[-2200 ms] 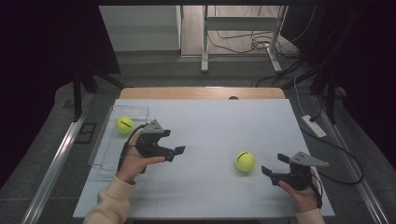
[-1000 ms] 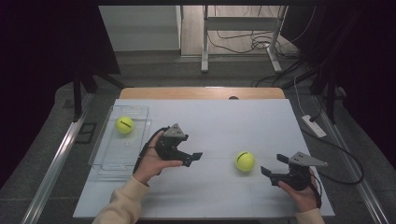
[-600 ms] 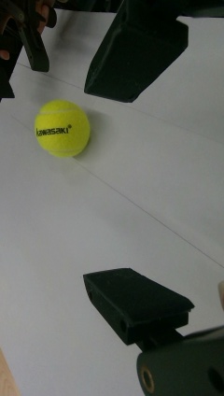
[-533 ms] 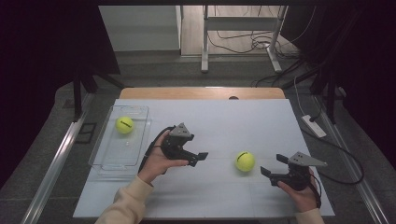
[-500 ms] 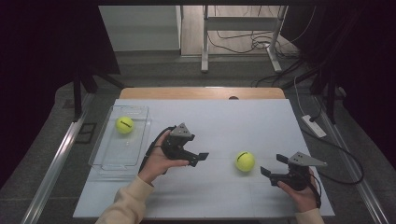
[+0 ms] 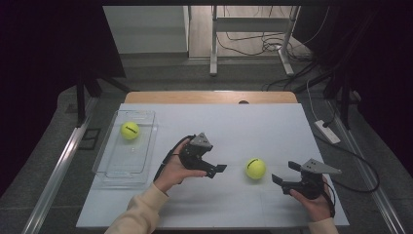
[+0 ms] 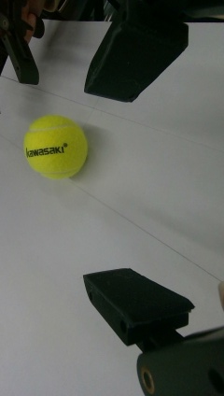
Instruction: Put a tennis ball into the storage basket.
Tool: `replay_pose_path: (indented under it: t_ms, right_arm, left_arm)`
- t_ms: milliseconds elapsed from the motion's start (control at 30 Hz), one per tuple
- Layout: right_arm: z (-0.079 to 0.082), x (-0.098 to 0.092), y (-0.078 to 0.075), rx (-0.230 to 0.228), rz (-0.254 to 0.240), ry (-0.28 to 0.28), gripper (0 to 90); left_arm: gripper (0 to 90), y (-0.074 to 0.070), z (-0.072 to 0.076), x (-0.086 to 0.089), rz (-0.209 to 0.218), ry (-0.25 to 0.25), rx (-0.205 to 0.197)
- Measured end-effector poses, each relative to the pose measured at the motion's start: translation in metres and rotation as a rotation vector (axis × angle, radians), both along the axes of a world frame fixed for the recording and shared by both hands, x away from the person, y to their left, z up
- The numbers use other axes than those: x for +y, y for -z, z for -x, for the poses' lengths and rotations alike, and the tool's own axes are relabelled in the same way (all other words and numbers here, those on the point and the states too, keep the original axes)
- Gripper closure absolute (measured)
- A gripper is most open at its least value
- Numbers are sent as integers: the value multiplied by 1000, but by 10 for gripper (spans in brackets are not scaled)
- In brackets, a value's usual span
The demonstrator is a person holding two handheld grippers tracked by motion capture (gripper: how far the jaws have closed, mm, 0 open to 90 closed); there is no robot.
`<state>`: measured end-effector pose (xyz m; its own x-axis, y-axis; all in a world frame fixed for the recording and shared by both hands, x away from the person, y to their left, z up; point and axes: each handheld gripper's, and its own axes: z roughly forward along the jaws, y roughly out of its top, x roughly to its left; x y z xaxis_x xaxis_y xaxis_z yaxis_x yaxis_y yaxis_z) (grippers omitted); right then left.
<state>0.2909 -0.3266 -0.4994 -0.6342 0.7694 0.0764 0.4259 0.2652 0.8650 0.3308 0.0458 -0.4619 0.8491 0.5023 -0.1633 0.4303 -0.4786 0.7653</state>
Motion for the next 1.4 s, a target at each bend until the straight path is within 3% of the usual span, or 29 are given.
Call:
replay_pose_path:
  t_ms: [200,333,733,1400]
  right_arm:
    - [0,-2,0,3,-6,5,123]
    - [0,-2,0,4,-7,3,123]
    - [0,-1,1,4,-6,-1,123]
    - [0,-1,0,4,-8,0,123]
  left_arm:
    - [110,2,-2,-7,-4,17,2]
    - [110,4,-4,-13,18,29,20]
    - [110,13,-7,-34,8,52,32]
    - [115,21,-15,-58,-5,57,61]
